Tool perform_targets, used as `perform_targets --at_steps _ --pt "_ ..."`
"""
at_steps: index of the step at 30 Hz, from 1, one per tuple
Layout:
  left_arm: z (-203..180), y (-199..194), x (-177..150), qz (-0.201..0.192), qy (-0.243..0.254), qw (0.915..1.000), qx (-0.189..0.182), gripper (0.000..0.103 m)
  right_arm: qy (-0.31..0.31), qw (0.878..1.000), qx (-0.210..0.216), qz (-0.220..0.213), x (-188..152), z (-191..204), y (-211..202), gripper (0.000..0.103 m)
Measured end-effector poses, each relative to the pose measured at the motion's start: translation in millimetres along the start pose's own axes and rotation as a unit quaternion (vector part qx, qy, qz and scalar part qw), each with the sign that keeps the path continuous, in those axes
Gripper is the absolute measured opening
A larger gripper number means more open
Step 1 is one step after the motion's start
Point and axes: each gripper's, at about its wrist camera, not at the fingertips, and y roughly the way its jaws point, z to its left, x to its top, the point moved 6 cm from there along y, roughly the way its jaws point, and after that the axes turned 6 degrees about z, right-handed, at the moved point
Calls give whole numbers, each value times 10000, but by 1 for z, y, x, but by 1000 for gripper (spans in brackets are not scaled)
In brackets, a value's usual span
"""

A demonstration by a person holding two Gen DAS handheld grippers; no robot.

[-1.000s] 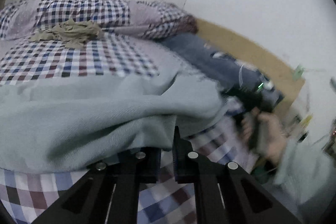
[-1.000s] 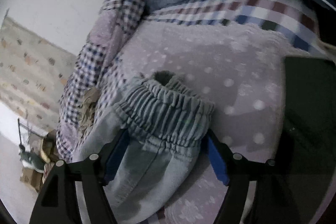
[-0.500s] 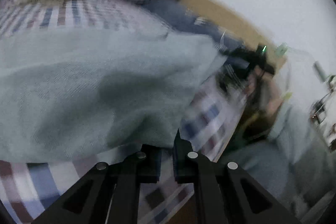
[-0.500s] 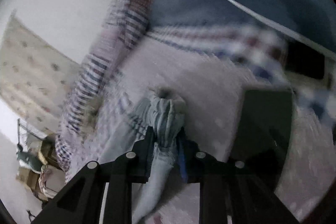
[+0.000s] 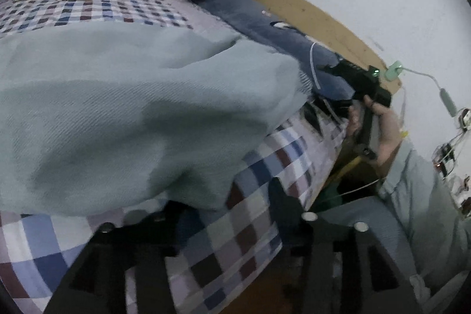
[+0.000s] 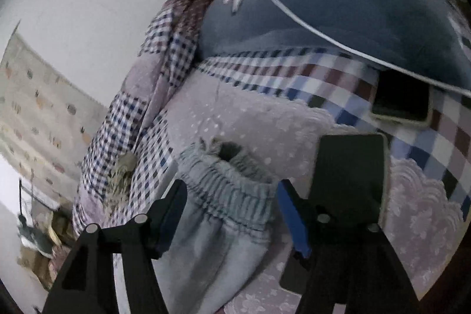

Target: Fold clothes

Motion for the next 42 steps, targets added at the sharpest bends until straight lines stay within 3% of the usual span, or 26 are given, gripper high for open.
perform_targets --at_steps 6,8,10,11,12,17,23,26,28,31,33,38,40,42 --pt "2 0 -2 -142 -268 9995 -102 57 -699 9963 -476 179 -6 27 31 70" --pt "7 4 0 -195 -446 9988 38 45 -833 9937 -671 321 -12 30 43 70" --pt "15 9 2 -221 -654 9975 172 14 -918 9921 -743 436 -15 30 50 65" --pt "19 10 1 -217 -755 9969 104 14 -936 9920 -702 478 -16 30 50 59" --pt "19 8 0 -206 -840 9962 13 11 -924 9929 -538 525 -17 31 48 20" --pt "12 -6 -2 -184 -778 9967 -122 10 -1320 9880 -735 325 -27 38 5 15" --pt "15 -1 -8 60 -680 9974 217 12 -1260 9867 -939 406 -39 29 -7 16" --pt "14 -8 -8 91 -639 9976 266 29 -1243 9858 -1068 363 -43 26 -17 16" --pt "16 -15 -9 90 -690 9974 186 47 -1144 9870 -1060 381 -47 19 -22 17" --pt "22 -30 -11 138 -784 9967 162 62 -1098 9871 -1124 300 -51 16 -28 19" --pt "27 -41 -12 111 -872 9958 251 68 -1091 9857 -1268 180 -51 18 -32 26" --pt "61 -103 -17 -467 -1382 9886 375 74 -1167 9784 -1668 -374 -47 36 -48 29" --pt "82 -135 -17 -921 -1619 9808 587 75 -1267 9782 -1556 -534 -50 51 -51 33" --pt "106 -171 -16 -1452 -1884 9675 852 78 -1425 9774 -1421 -647 -55 69 -52 38"
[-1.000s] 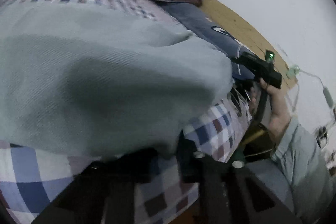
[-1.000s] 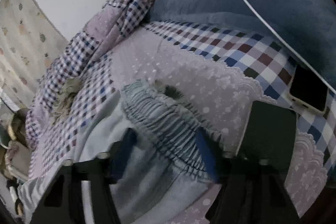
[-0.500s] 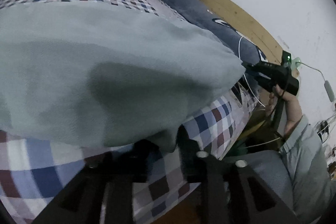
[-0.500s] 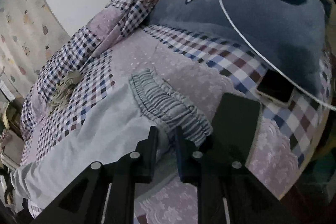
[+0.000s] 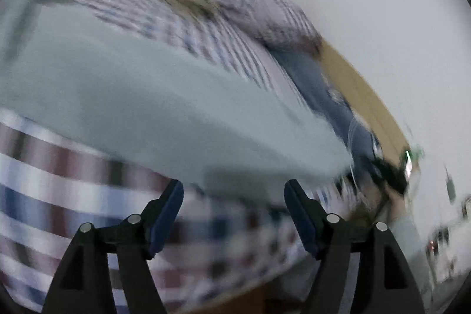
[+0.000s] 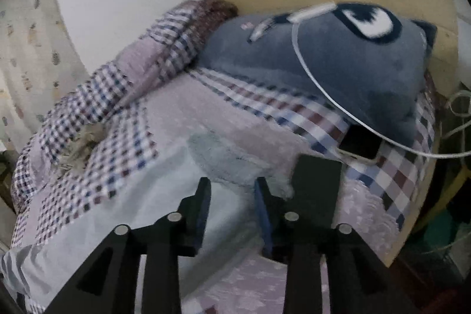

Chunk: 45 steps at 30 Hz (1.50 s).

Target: Fold clothes

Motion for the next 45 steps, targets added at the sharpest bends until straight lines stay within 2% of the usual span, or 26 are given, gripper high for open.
perform_targets --at_steps 3,5,9,12,14,16,17,20,21,22,24,27,28,30,32,34,36,39,42,44,45 --pt "45 -48 29 -991 -476 9931 406 83 -356 9991 231 -89 -7 36 -5 46" --pt "78 -78 45 -1574 -754 9812 822 83 -669 9971 351 -95 -16 63 -8 49" --pt "138 -118 66 -2120 -1263 9570 1527 83 -1260 9905 537 -80 -38 113 -11 51" --pt "187 -141 78 -2407 -1691 9352 1970 83 -1672 9837 660 -66 -56 147 -16 51" --pt "224 -152 82 -2525 -2069 9235 2012 83 -1891 9791 745 -45 -70 167 -20 52" --pt "250 -156 89 -2576 -2295 9192 1898 83 -2072 9746 851 49 -87 186 -21 52" --pt "258 -155 94 -2595 -2352 9191 1805 83 -2152 9724 894 100 -95 195 -21 52" --pt "267 -148 114 -2637 -2359 9259 1320 83 -2336 9668 991 290 -120 219 -20 52" --pt "267 -146 123 -2647 -2313 9290 1158 75 -2371 9656 1011 345 -128 225 -20 52" --pt "267 -143 131 -2656 -2266 9318 995 44 -2383 9649 1032 394 -135 229 -20 52" --pt "264 -143 143 -2645 -2216 9351 805 9 -2401 9635 1075 493 -148 236 -20 52" --pt "230 -143 161 -2805 -1935 9397 290 7 -2282 9641 1180 676 -162 239 -18 52" --pt "206 -140 165 -2806 -1655 9452 223 6 -2237 9643 1218 731 -165 239 -18 52" --pt "147 -131 171 -2811 -906 9553 162 6 -2106 9660 1293 766 -163 235 -19 52" --pt "88 -121 177 -2800 -152 9598 99 6 -1908 9692 1375 731 -157 228 -23 52" --pt "21 -98 167 -2565 697 9640 -104 6 -1680 9729 1431 683 -148 217 -27 52" --pt "-46 -66 142 -2157 1520 9639 -366 6 -1430 9769 1465 621 -138 203 -32 52" --pt "-128 2 85 -1155 2564 9569 -720 6 -1048 9828 1442 490 -120 174 -40 52" --pt "-166 71 23 131 3250 9412 -909 6 -586 9838 1602 559 -108 146 -41 52" --pt "-170 103 -11 927 3380 9323 -889 11 -422 9810 1770 674 -108 137 -37 54" --pt "-171 109 -21 1118 3416 9291 -871 18 -340 9793 1854 732 -108 132 -35 54"
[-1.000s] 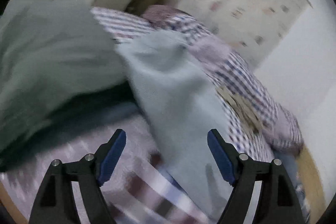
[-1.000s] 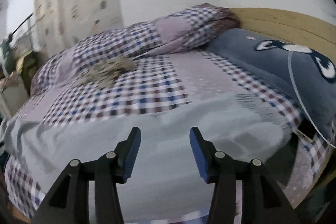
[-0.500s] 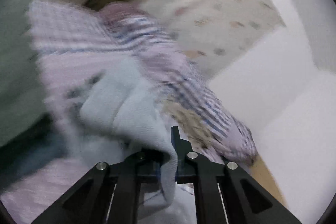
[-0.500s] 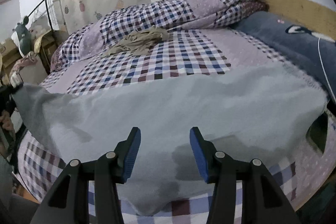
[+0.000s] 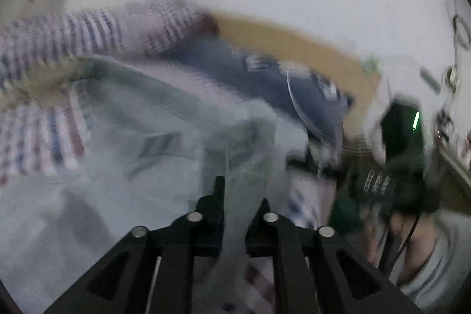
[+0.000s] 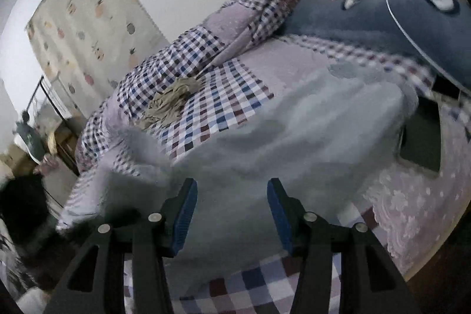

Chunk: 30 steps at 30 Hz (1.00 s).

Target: Fold clothes

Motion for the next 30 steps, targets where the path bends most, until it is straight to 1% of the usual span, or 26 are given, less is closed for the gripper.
perform_targets --at_steps 1,2,3,4,5,6,7,8,9,11,12,13,14,15,16,17,18,19,20,22,23,25,27,28,29,30 --pt "-6 2 -5 90 36 9999 -122 34 84 9999 93 39 0 -5 0 54" --pt "-12 2 -11 149 80 9994 -296 44 156 9997 183 77 0 -9 0 54" --pt "-17 -4 -13 122 99 9987 -483 67 157 9995 257 104 1 -8 1 54" --pt "-19 -13 -14 30 101 9976 -679 83 126 9993 335 122 1 -6 1 54" --pt "-22 -22 -15 -61 103 9961 -875 86 95 9990 413 139 1 -4 2 54" --pt "-22 -33 -17 -173 113 9941 -1066 86 64 9987 490 157 1 -2 3 54" --pt "-19 -47 -17 -324 130 9928 -1144 86 32 9982 567 181 0 0 4 55" --pt "-14 -60 -16 -492 149 9922 -1139 86 -4 9977 637 240 -1 4 6 55" --pt "-2 -76 -16 -701 131 9920 -1043 86 -39 9970 707 299 -2 8 9 56" --pt "34 -94 -6 -1025 -104 9924 -678 86 -140 9955 833 426 -5 16 13 56" --pt "59 -102 -7 -1153 -367 9919 -394 86 -213 9948 859 494 -6 20 16 56" --pt "90 -112 -13 -1252 -768 9891 -56 86 -299 9942 865 561 -7 24 20 57" --pt "119 -120 -19 -1349 -1172 9837 211 86 -394 9932 874 660 -9 28 25 57" --pt "143 -126 -26 -1461 -1548 9764 367 86 -492 9921 871 761 -10 32 30 59" --pt "167 -135 -35 -1610 -2007 9653 458 86 -597 9912 796 876 -12 35 37 61" --pt "192 -145 -45 -1773 -2501 9505 512 86 -667 9903 692 1005 -12 35 45 61" --pt "212 -153 -53 -1896 -2897 9367 531 86 -737 9891 587 1135 -11 35 54 62" --pt "227 -160 -60 -2004 -3187 9249 531 86 -800 9876 485 1259 -11 36 62 62" --pt "236 -165 -65 -2069 -3323 9183 582 86 -831 9864 417 1357 -11 36 69 62" --pt "245 -170 -71 -2123 -3402 9130 754 86 -943 9832 465 1495 -11 40 81 62" --pt "247 -172 -72 -2124 -3417 9119 806 86 -1049 9809 423 1584 -12 42 88 62" --pt "245 -168 -71 -2038 -3378 9157 770 86 -1334 9742 174 1811 -13 46 106 62" --pt "243 -163 -67 -1943 -3313 9202 754 86 -1464 9692 111 1980 -13 48 121 60" --pt "243 -160 -62 -1895 -3255 9233 748 86 -1535 9648 66 2132 -14 49 128 35" --pt "243 -156 -58 -1853 -3203 9260 750 86 -1670 9584 -41 2315 -14 52 133 20" --pt "242 -154 -57 -1831 -3171 9274 766 86 -1790 9552 -125 2352 -12 56 132 20"
